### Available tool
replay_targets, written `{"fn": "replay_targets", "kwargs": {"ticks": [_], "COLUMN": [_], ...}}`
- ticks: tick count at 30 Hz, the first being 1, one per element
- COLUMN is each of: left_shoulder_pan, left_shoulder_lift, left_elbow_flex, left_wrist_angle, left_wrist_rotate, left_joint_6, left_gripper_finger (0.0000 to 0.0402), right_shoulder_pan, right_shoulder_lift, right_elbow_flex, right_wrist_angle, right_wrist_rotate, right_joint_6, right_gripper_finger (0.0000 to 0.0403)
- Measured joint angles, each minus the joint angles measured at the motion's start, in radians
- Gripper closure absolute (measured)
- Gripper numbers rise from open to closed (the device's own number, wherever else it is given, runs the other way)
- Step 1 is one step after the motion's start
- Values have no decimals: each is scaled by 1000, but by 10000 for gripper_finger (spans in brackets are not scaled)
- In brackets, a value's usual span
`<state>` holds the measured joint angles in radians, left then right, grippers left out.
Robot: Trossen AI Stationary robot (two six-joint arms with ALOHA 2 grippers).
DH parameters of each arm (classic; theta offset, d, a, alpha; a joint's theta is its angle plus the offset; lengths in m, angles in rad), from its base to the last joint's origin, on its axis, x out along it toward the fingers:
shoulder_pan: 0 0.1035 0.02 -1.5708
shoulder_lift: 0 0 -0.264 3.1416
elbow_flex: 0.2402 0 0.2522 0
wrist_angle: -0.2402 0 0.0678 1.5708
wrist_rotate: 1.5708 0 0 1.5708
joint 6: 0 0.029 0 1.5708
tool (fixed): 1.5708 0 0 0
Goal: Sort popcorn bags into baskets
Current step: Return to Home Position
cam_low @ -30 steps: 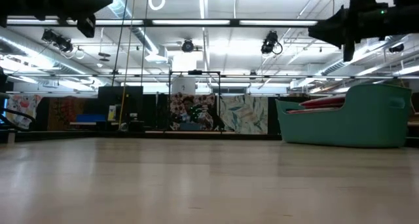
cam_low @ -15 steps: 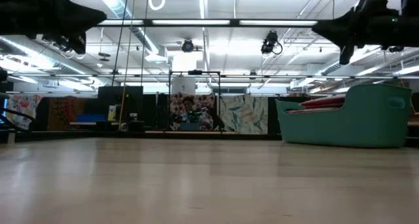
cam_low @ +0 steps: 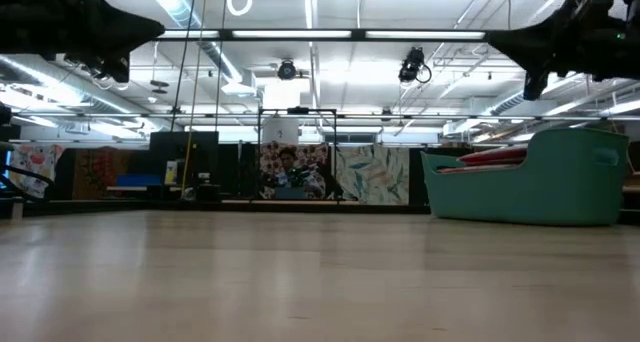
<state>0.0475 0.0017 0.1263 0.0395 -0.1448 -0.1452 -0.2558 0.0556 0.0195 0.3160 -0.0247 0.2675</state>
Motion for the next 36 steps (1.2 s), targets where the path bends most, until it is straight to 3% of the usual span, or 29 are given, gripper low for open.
{"fn": "replay_targets", "kwargs": {"ticks": [6,11,18,23,26,29,36], "left_shoulder_pan": [0,0,-11,-25,-26,-26,-26], "left_shoulder_lift": [2,2,2,2,2,2,3], "left_elbow_flex": [-76,-117,-117,-118,-118,-118,-118], "left_wrist_angle": [92,162,178,172,172,172,141], "left_wrist_rotate": [-1,-1,0,0,-1,0,0], "left_joint_6": [-1,-7,34,79,119,153,142], "left_gripper_finger": [392,392,392,392,392,392,392], "right_shoulder_pan": [0,0,0,0,0,0,0], "right_shoulder_lift": [1,-4,-4,-3,5,4,4], "right_elbow_flex": [-13,-13,-13,-13,-13,-13,-13], "right_wrist_angle": [10,-12,-175,-295,-287,-285,-272], "right_wrist_rotate": [5,-20,-21,-26,-48,-58,94], "right_joint_6": [1,-5,0,167,325,365,333], "right_gripper_finger": [396,377,363,365,366,366,366]}}
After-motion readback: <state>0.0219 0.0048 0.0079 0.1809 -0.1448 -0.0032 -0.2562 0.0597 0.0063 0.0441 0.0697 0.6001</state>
